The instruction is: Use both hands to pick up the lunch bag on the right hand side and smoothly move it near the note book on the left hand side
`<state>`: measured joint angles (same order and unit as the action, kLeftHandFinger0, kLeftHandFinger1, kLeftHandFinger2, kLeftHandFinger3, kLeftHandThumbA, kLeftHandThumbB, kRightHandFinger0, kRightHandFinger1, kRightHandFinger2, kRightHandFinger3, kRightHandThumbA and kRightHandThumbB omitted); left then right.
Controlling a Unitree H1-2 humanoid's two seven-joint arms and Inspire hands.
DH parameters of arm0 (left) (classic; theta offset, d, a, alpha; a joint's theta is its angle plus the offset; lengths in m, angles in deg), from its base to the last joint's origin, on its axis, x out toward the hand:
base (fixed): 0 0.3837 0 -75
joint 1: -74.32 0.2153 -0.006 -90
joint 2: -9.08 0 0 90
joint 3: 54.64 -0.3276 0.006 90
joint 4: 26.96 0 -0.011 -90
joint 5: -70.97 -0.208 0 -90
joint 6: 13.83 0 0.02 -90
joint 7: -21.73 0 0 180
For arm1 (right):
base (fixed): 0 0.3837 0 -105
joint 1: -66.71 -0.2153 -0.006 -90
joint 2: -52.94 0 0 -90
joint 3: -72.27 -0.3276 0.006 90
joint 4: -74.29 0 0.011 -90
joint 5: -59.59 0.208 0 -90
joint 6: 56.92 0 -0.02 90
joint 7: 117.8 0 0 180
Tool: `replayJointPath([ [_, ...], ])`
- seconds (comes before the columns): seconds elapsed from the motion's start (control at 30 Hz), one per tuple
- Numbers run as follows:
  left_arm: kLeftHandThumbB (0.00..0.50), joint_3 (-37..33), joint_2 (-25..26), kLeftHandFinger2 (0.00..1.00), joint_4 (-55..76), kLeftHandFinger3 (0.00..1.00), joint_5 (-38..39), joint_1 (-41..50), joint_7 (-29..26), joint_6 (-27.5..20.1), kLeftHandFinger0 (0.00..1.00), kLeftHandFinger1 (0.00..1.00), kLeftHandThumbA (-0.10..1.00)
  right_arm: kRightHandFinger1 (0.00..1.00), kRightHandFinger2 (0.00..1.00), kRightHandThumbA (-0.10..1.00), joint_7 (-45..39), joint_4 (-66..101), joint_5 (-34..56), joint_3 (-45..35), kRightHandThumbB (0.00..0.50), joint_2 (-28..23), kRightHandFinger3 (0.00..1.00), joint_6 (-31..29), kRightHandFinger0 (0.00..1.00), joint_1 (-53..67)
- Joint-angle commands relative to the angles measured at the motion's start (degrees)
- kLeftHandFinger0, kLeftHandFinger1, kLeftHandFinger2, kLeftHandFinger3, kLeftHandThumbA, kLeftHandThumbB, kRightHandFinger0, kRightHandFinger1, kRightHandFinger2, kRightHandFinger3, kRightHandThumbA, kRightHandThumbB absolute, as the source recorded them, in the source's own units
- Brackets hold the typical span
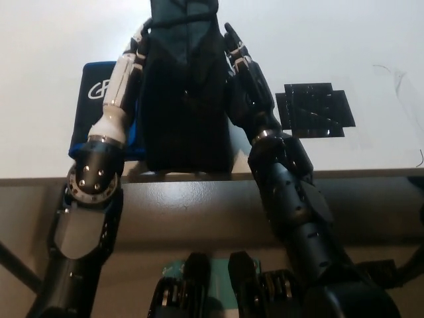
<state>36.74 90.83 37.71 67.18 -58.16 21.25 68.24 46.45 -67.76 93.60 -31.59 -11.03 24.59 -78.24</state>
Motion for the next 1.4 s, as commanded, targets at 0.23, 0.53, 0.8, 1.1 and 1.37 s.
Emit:
replayJointPath([
  [0.23,0.276,-0.53,0.60,1.00,-11.79,1.00,-0.33,-10.63,-0.36,-3.76,1.00,1.00,1.00,1.00,1.00,1.00,1.17,-5.37,-5.73,1.26,0.351,-0.52,1.00,-8.37,1.00,-8.57],
  [0.53,0.447,-8.84,8.71,1.00,-6.07,1.00,-16.82,-7.00,-2.14,1.23,1.00,1.00,1.00,1.00,1.00,1.00,32.24,3.01,-47.04,19.72,0.370,-10.91,1.00,-14.93,1.00,-1.33],
  [0.8,0.466,-8.57,14.29,1.00,2.22,1.00,-19.37,-2.63,0.60,2.21,1.00,1.00,1.00,1.00,1.00,1.00,28.80,15.77,-50.62,19.33,0.391,-15.40,1.00,-11.60,1.00,4.75],
  [1.1,0.485,-5.02,22.47,1.00,13.92,1.00,-18.70,3.14,4.02,3.28,1.00,1.00,1.00,1.00,1.00,1.00,25.93,26.72,-52.80,17.82,0.410,-20.38,1.00,-9.68,1.00,10.08],
  [1.37,0.449,1.82,29.76,1.00,24.83,1.00,-14.61,10.61,5.09,3.27,1.00,1.00,1.00,1.00,1.00,1.00,23.65,36.43,-50.17,13.61,0.397,-23.77,1.00,-9.12,1.00,15.78],
])
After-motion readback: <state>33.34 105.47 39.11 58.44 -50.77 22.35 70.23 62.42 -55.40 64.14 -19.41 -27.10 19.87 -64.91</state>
